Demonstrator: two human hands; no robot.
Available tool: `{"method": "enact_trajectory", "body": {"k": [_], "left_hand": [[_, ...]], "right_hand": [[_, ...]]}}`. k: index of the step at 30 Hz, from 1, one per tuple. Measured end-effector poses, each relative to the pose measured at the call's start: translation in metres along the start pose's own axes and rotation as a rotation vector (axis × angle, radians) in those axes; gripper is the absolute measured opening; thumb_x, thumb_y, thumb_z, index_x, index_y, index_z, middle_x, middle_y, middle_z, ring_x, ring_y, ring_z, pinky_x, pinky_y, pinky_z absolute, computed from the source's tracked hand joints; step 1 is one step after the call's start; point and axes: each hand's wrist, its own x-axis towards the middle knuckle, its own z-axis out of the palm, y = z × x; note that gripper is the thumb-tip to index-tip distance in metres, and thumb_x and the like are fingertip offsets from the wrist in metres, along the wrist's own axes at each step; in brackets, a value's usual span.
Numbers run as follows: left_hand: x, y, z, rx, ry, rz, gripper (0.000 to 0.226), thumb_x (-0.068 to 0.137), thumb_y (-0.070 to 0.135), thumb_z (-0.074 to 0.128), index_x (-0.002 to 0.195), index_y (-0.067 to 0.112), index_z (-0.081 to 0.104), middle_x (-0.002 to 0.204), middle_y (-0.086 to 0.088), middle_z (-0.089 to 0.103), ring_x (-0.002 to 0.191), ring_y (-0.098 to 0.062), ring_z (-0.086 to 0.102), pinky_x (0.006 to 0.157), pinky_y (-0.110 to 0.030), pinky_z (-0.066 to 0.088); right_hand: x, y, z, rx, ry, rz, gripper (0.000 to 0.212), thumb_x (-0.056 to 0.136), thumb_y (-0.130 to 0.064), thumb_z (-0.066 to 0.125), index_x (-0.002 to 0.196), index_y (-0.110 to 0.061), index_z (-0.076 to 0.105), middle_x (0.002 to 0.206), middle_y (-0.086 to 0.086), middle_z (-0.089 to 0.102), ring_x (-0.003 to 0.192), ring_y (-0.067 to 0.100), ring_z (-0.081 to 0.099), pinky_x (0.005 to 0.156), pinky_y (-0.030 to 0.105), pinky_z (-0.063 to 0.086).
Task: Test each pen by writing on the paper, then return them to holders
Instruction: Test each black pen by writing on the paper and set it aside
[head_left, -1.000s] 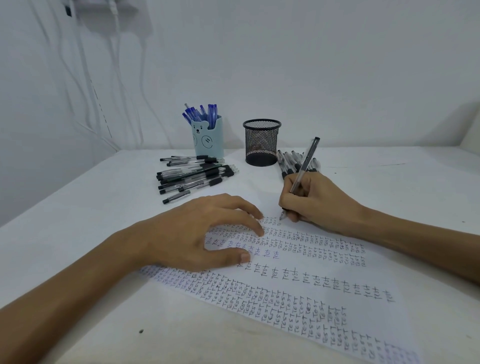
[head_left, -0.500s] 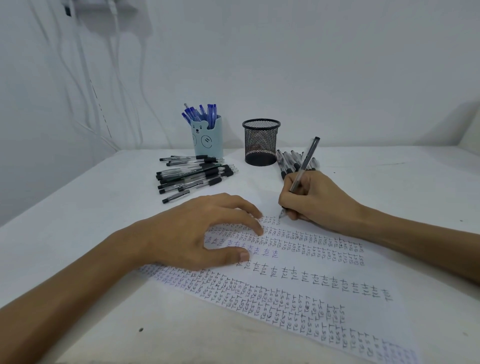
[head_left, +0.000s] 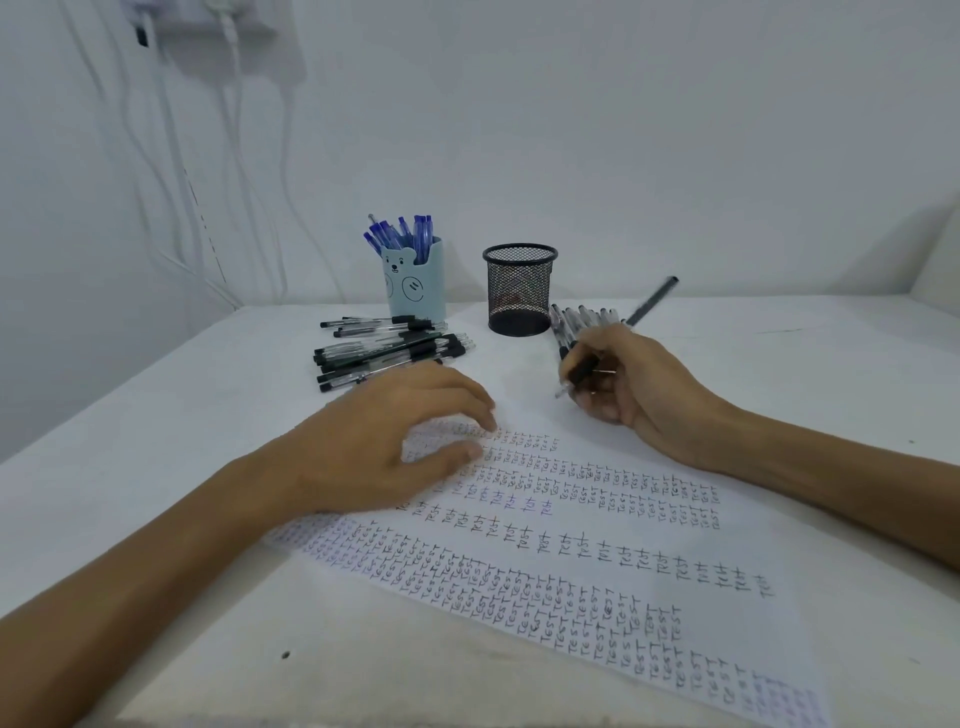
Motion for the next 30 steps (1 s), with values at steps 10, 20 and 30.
{"method": "enact_trajectory", "body": {"k": [10, 20, 30], "left_hand": [[-0.009, -0.038, -0.010, 0.328, 0.211, -0.275, 0.021, 0.093, 0.016, 0.071, 0.112, 0.025, 0.070, 0.120, 0.008, 0.069, 0.117, -0.020, 0.059, 0.090, -0.038, 0.046], [-0.011, -0.041, -0.008, 0.315, 0.191, -0.341, 0.019, 0.094, 0.018, 0.070, 0.112, 0.026, 0.069, 0.120, 0.009, 0.068, 0.119, -0.019, 0.058, 0.089, -0.039, 0.048], [-0.015, -0.045, -0.007, 0.265, 0.151, -0.422, 0.013, 0.100, 0.030, 0.063, 0.112, 0.031, 0.065, 0.114, 0.018, 0.060, 0.108, -0.011, 0.055, 0.085, -0.035, 0.049]], "right_hand": [[-0.004, -0.003, 0.001, 0.125, -0.052, 0.023, 0.029, 0.104, -0.032, 0.055, 0.097, -0.004, 0.057, 0.080, 0.021, 0.068, 0.061, 0.030, 0.070, 0.058, 0.026, 0.061], [-0.005, -0.005, 0.001, 0.132, -0.012, 0.057, 0.039, 0.106, -0.027, 0.036, 0.090, 0.000, 0.059, 0.074, 0.023, 0.067, 0.054, 0.033, 0.068, 0.051, 0.028, 0.057], [0.001, -0.007, -0.004, -0.165, 0.006, -0.067, 0.042, 0.104, -0.051, 0.046, 0.105, -0.012, 0.061, 0.064, 0.003, 0.060, 0.048, 0.017, 0.050, 0.041, 0.023, 0.036]]}}
